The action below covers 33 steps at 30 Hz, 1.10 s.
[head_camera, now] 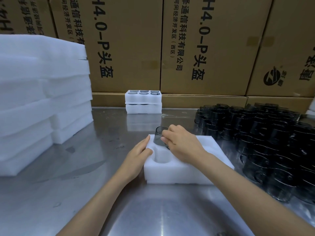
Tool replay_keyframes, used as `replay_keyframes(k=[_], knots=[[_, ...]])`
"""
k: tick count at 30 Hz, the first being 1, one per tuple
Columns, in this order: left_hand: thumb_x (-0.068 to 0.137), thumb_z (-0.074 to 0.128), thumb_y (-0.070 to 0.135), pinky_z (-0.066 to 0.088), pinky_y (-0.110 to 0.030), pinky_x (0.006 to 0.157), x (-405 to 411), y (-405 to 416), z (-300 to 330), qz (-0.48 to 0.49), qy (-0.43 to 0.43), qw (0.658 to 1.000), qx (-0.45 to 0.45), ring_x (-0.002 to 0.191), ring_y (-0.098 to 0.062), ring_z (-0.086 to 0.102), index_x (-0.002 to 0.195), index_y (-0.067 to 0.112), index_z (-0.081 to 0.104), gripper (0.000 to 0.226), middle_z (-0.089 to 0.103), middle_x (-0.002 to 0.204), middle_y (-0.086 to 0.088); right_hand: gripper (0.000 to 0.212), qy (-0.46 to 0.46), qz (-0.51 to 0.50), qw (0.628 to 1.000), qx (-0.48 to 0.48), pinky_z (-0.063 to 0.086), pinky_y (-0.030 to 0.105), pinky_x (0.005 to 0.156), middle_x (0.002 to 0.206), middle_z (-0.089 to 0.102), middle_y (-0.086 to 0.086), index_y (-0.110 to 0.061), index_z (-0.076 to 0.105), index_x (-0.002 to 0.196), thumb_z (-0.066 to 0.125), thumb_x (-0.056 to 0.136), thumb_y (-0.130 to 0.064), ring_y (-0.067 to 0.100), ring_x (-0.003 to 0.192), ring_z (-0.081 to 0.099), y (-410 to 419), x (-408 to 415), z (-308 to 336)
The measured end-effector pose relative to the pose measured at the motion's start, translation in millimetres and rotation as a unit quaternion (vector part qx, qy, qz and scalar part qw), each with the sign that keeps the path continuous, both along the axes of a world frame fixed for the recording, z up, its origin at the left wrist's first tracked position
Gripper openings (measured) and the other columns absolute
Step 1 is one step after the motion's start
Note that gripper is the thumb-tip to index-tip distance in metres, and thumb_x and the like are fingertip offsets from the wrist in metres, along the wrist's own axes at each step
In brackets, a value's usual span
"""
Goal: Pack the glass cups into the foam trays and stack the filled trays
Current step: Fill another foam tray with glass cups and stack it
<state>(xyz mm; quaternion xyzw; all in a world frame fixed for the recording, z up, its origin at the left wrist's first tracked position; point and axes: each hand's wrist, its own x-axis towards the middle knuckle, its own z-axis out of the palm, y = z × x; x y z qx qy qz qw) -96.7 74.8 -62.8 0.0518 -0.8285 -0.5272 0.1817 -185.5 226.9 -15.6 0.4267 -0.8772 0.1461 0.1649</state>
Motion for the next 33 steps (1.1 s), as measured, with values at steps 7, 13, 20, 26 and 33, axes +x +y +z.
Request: replay_keyframes(k=[7, 13, 20, 26, 33], knots=[[0.089, 0.048, 0.026, 0.016, -0.008, 0.100, -2, -2, 1, -0.004, 0.005, 0.999, -0.041, 0.127, 0.010, 0.024, 0.146, 0.024, 0.031, 0.059, 0.029, 0.142, 0.021, 0.024, 0.024, -0.005, 0.997, 0.067, 0.029, 0.029, 0.066, 0.090, 0.038, -0.007, -0.023, 0.047, 0.092, 0.031, 0.102, -0.038, 0.015, 0.092, 0.035, -3, -1, 5], [0.088, 0.039, 0.036, 0.007, -0.001, 0.104, 3, -3, 8, -0.020, 0.064, 0.983, -0.171, 0.135, 0.016, 0.013, 0.146, 0.032, 0.021, 0.061, 0.015, 0.143, 0.035, 0.032, 0.025, 0.017, 0.986, -0.167, 0.037, 0.028, 0.094, 0.131, 0.052, -0.009, -0.022, 0.057, 0.124, 0.037, 0.098, -0.021, 0.011, 0.122, 0.040, 8, 6, 0], [0.087, 0.017, 0.043, -0.013, -0.009, 0.106, 4, 2, 12, -0.053, 0.023, 0.949, -0.309, 0.136, 0.016, -0.005, 0.145, 0.038, 0.015, 0.058, 0.007, 0.147, 0.033, 0.051, -0.086, -0.022, 0.996, 0.031, 0.019, 0.028, 0.112, 0.157, 0.019, -0.011, -0.021, 0.029, 0.149, 0.026, 0.097, -0.023, 0.005, 0.144, 0.011, 4, 5, -4], [0.085, 0.019, 0.042, -0.006, -0.020, 0.112, 2, 2, 11, -0.050, -0.002, 0.961, -0.272, 0.138, 0.012, 0.005, 0.143, 0.035, 0.033, 0.060, 0.019, 0.145, 0.032, 0.051, -0.171, -0.022, 0.981, 0.085, 0.017, 0.030, 0.111, 0.157, 0.010, -0.018, -0.029, 0.020, 0.150, 0.020, 0.099, -0.029, 0.000, 0.143, 0.007, 7, 3, -3], [0.086, 0.031, 0.047, 0.005, -0.025, 0.117, 5, 9, 2, -0.034, 0.046, 0.980, -0.188, 0.139, 0.010, 0.012, 0.134, 0.042, 0.036, 0.049, 0.027, 0.143, 0.031, 0.046, -0.159, -0.038, 0.986, -0.019, 0.023, 0.031, 0.107, 0.151, 0.036, -0.004, -0.015, 0.041, 0.140, 0.025, 0.101, -0.031, 0.010, 0.142, 0.021, 7, -3, -5]])
